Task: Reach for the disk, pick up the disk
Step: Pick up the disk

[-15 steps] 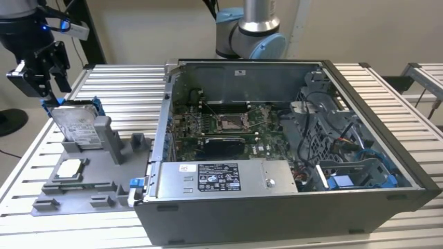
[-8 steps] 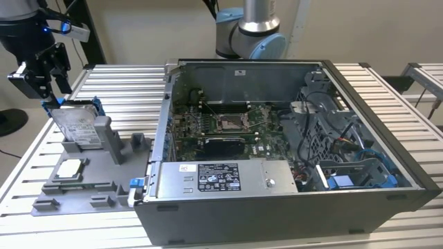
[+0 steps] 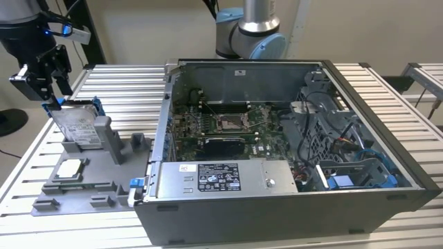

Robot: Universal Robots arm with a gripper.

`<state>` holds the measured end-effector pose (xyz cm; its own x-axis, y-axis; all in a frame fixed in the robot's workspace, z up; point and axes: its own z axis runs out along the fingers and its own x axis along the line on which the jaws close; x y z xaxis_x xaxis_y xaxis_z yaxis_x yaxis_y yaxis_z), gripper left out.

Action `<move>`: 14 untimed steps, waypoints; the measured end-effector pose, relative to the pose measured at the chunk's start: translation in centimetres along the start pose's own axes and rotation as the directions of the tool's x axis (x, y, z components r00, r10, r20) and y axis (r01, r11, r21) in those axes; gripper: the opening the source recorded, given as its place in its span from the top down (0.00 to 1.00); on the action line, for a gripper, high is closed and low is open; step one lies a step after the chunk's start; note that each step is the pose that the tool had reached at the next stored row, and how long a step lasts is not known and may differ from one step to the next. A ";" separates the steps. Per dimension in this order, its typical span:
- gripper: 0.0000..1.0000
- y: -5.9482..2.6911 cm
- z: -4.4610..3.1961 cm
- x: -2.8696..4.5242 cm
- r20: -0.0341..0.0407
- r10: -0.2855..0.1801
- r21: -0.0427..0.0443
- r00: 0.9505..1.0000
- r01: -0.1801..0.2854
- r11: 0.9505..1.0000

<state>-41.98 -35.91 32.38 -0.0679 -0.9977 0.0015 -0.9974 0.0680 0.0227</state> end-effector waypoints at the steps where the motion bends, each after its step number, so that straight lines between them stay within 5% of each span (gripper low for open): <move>1: 0.00 0.00 0.07 0.00 0.000 0.000 0.000 1.000 0.000 1.000; 14: 0.00 -0.03 1.00 0.00 0.000 0.000 0.000 1.000 0.000 1.000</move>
<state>-41.98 -35.91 31.38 -0.0679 -0.9977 0.0015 -0.9974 0.0679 0.0227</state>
